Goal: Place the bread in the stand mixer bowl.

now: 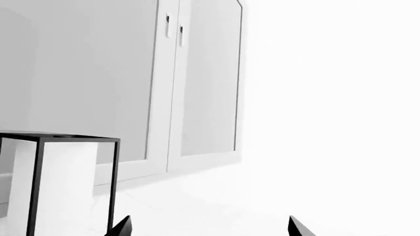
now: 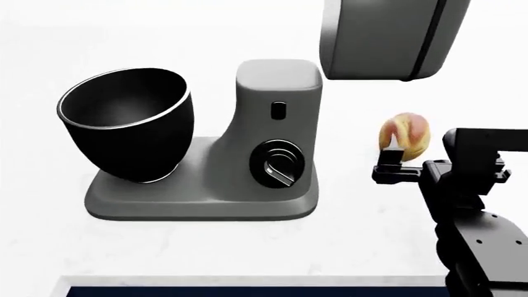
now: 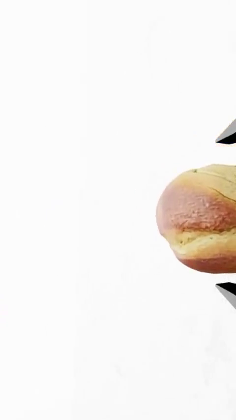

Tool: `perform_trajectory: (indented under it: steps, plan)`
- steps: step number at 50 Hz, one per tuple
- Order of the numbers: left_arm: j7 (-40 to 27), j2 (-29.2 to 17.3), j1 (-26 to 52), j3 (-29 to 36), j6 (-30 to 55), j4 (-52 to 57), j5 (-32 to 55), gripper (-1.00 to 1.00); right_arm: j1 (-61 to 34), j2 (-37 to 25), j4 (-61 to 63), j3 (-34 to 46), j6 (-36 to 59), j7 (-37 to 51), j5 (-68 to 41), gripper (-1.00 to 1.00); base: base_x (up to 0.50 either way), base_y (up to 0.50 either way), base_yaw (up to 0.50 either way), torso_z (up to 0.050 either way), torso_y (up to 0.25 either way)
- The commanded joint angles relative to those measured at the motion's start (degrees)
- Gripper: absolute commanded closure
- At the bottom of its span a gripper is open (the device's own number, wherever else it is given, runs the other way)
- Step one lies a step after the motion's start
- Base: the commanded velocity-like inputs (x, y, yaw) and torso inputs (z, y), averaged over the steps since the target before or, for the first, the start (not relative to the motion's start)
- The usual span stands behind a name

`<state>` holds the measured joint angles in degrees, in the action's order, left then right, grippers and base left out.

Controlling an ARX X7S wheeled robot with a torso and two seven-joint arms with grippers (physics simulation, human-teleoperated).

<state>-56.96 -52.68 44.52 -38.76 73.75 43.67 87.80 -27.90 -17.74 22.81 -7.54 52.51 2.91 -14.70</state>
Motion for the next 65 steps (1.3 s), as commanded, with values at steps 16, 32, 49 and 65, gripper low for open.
perform_trajectory:
  steps: [16,32,49,65]
  plan:
    - [1.0,-0.1,-1.4,0.0,-1.0,0.0,-1.2,-1.00,-3.6,0.1,-9.7,2.7,-5.3,-2.1,0.2,-1.00,0.00,0.00,0.00,0.000,0.000]
    - [0.9,-0.3,-2.2,-0.1,-1.6,-0.1,-1.1,-1.00,-5.0,0.1,-13.3,2.9,-6.2,-2.3,0.0,-1.00,0.00,0.00,0.00,0.000,0.000]
    - [1.6,0.0,-3.2,-0.1,-2.2,0.0,-2.1,-1.00,-4.7,0.1,-13.5,3.5,-7.0,-3.4,-1.0,1.00,0.00,0.00,0.00,0.000,0.000]
    - [2.0,0.5,-4.6,-0.6,-2.7,0.2,-2.4,-1.00,-3.1,-0.5,-9.5,3.6,-7.6,-3.8,-1.7,1.00,0.00,0.00,0.00,0.000,0.000]
